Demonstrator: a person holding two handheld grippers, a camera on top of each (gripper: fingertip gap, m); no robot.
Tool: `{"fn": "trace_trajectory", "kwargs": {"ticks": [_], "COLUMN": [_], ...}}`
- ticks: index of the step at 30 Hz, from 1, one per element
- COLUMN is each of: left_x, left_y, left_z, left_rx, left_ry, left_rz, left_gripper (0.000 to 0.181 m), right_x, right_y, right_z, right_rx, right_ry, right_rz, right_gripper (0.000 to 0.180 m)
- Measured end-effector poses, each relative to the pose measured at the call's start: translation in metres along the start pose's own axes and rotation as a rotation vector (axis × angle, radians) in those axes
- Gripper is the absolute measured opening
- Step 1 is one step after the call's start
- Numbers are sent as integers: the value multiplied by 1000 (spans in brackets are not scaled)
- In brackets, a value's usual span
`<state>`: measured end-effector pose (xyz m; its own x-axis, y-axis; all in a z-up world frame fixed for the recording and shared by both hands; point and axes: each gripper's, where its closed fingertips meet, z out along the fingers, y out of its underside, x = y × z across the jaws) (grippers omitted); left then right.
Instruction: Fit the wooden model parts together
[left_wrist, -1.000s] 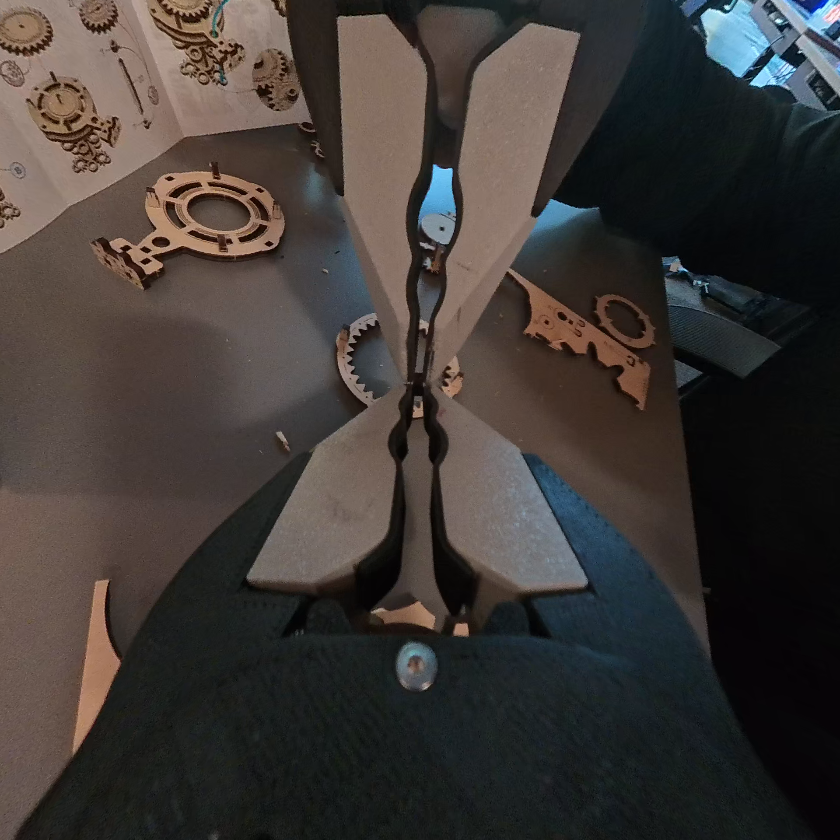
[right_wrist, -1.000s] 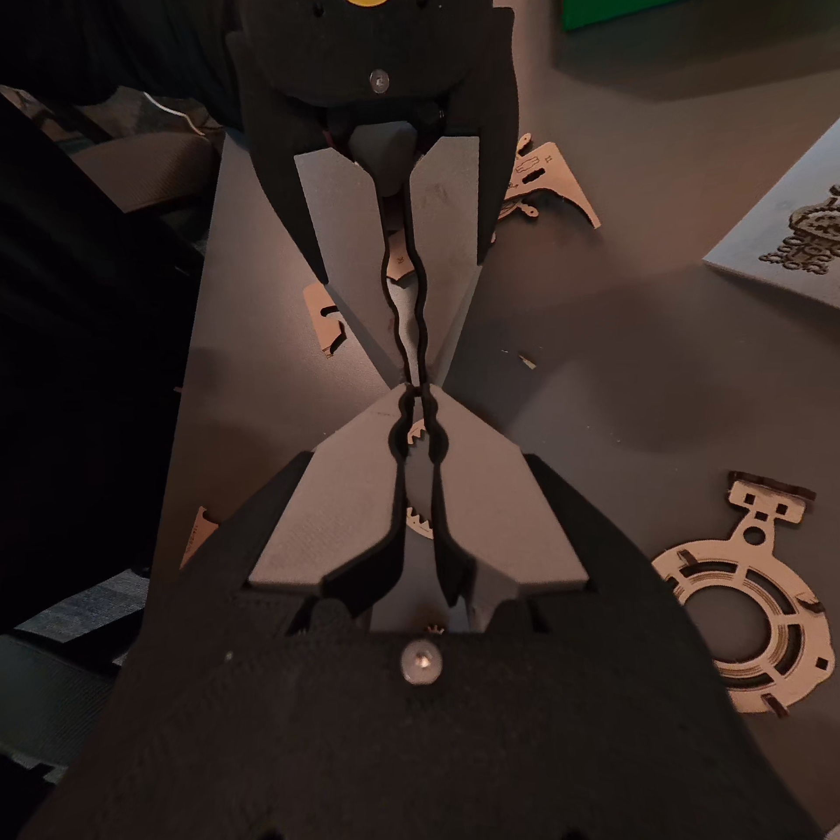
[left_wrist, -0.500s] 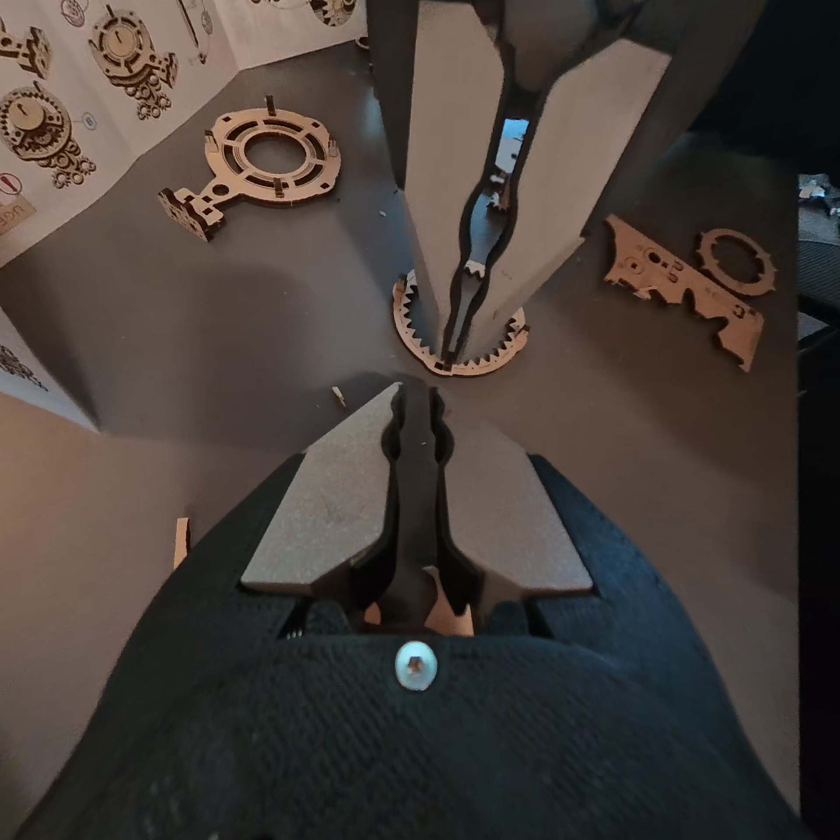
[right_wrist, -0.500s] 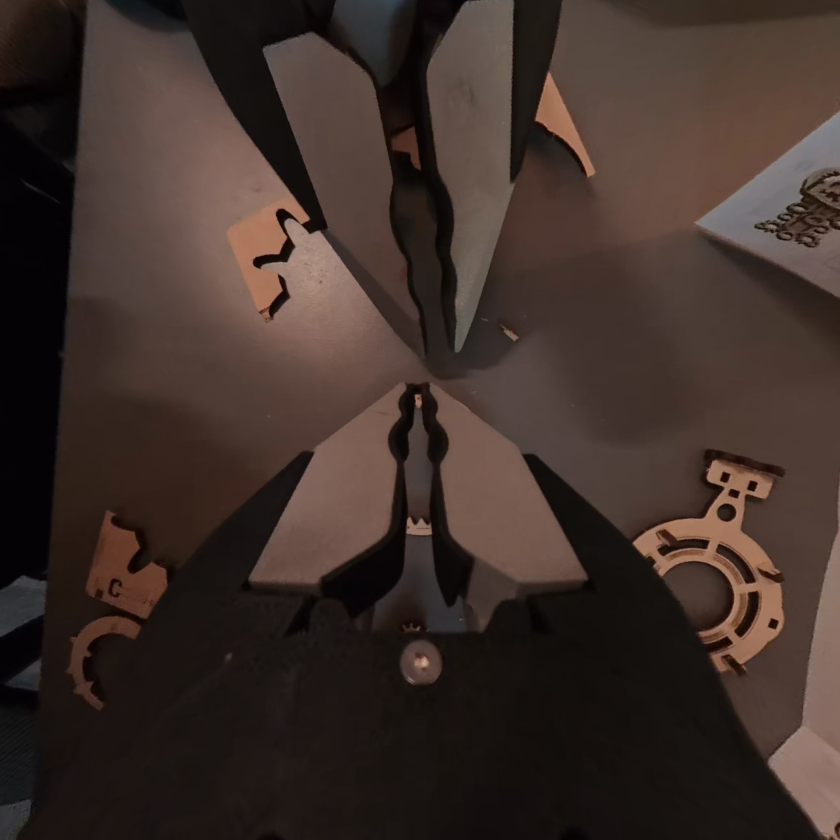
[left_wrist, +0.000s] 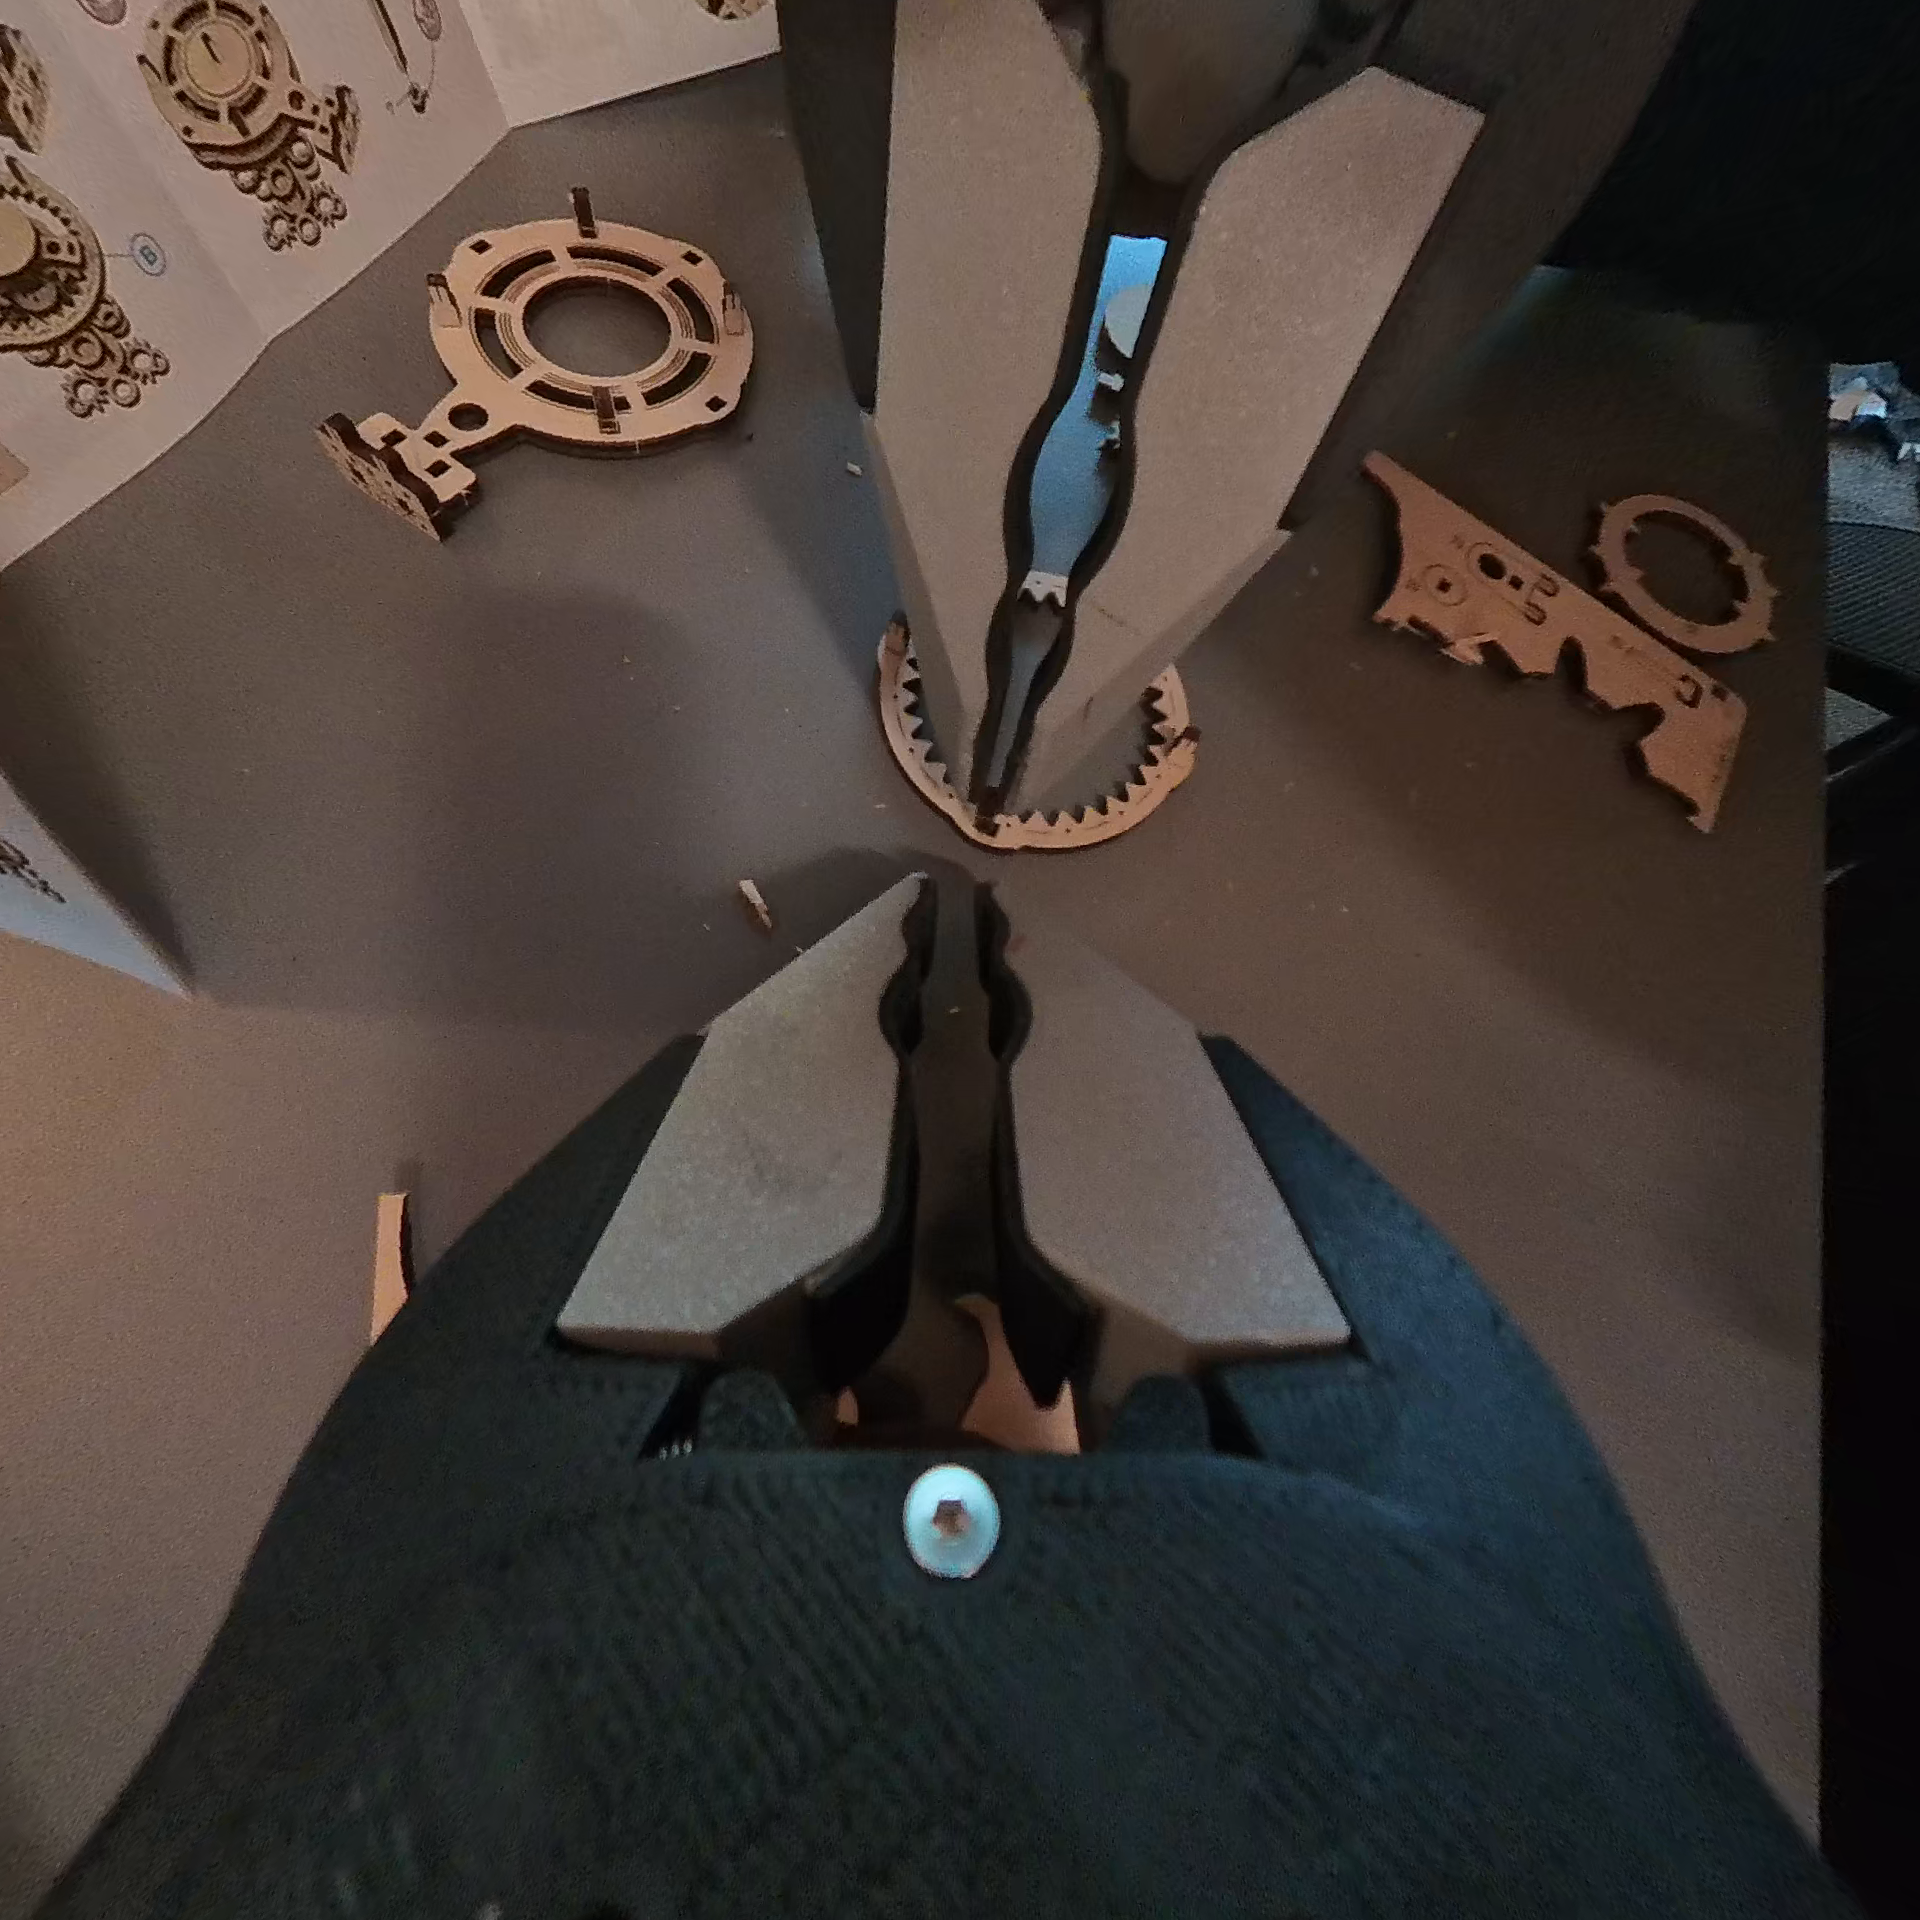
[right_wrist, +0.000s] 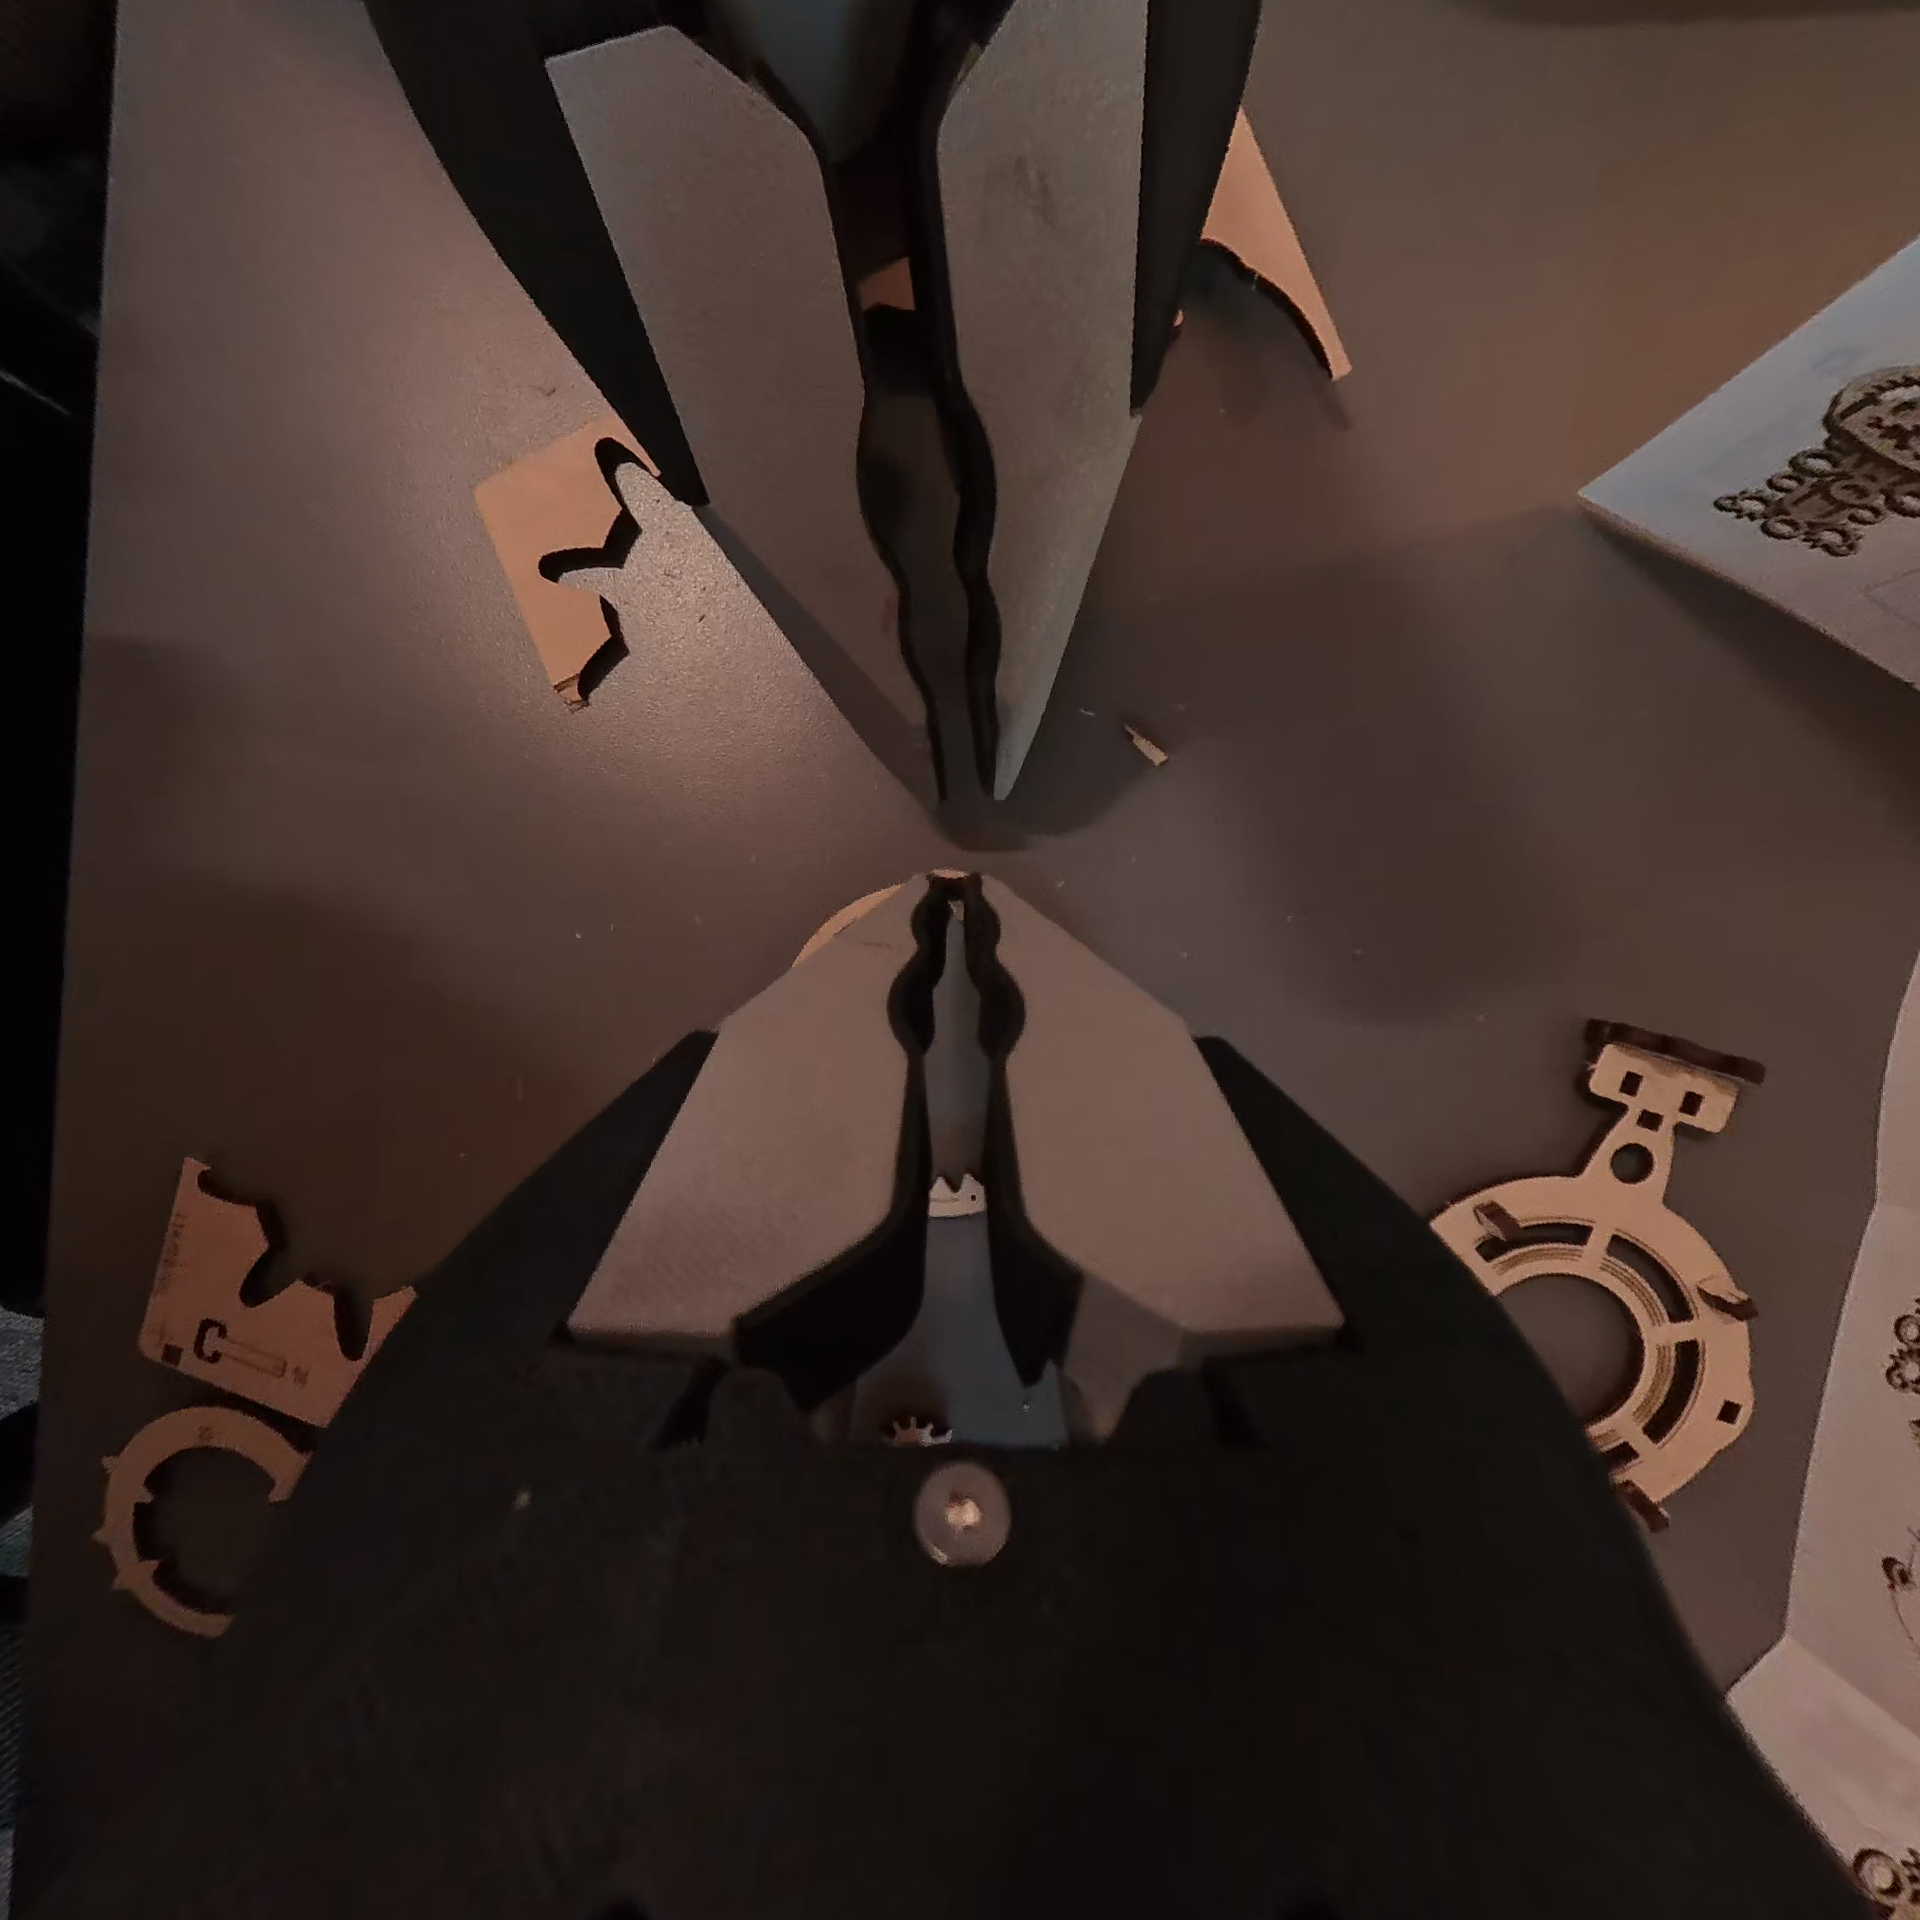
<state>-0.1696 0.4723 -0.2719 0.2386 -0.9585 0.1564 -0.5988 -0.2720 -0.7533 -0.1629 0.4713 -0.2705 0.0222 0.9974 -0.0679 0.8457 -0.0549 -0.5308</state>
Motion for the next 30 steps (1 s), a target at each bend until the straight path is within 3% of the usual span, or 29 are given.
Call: {"fn": "trace_trajectory", "kwargs": {"ticks": [30], "left_x": [0], "left_y": [0], "left_z": [0], "left_rx": [-1], "left_ry": [1], "left_rz": [0], "left_gripper": [2], "right_x": [-2], "right_y": [0], "right_z": [0], "right_rx": [0], "right_ry": [-17], "right_rz": [12], "right_gripper": [0]}}
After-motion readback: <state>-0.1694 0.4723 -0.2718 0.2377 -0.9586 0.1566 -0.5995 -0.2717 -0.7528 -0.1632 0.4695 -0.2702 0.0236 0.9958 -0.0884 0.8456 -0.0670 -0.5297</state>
